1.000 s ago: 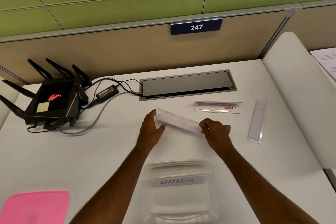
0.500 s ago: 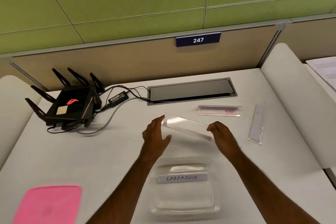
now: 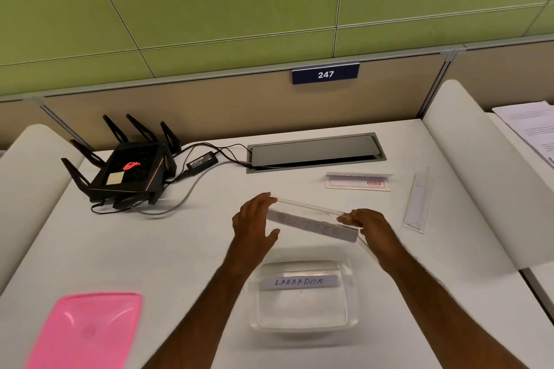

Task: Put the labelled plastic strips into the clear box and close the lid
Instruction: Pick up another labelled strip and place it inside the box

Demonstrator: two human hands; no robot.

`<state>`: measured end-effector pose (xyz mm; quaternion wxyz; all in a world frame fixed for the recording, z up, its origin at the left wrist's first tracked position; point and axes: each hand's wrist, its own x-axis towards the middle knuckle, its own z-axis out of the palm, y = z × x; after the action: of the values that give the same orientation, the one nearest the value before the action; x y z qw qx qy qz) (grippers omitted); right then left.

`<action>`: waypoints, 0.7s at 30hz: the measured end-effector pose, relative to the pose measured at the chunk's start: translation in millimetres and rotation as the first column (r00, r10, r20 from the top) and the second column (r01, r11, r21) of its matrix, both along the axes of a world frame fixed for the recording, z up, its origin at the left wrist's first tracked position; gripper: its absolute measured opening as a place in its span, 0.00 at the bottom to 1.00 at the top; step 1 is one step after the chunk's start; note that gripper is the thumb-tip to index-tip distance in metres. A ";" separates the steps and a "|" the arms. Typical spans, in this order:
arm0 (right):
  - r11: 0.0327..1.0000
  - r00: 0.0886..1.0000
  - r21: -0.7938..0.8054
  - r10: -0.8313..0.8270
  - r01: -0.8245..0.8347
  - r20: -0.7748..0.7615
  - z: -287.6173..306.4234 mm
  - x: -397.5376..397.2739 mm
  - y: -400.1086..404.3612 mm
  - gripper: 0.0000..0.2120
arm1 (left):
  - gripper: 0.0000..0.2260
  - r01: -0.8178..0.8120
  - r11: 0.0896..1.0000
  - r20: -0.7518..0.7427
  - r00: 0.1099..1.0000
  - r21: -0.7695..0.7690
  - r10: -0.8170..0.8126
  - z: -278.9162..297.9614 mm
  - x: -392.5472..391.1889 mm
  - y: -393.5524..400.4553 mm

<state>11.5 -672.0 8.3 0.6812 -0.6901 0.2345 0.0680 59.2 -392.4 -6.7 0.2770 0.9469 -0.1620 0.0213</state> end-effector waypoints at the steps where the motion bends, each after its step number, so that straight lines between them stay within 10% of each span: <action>1: 1.000 1.000 -0.007 0.007 -0.007 -0.010 1.5 -1.7 0.3 0.16 | 0.32 0.013 1.000 0.013 1.000 -0.017 -0.012 2.8 -2.0 2.5; 11: 0.997 0.995 -0.016 0.068 -0.069 -0.078 14.9 -9.7 -3.7 0.13 | 0.28 0.118 0.990 -0.008 0.993 -0.071 -0.119 23.3 -12.5 24.0; 21: 0.983 0.974 -0.138 0.143 -0.119 0.176 24.6 -41.1 4.4 0.20 | 0.27 0.047 0.993 -0.136 0.989 -0.110 -0.062 31.6 -45.6 40.5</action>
<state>-29.7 -667.6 32.9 0.6487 -0.7494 0.1281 0.0334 13.6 -351.9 24.9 0.3382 0.9251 -0.1667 -0.0437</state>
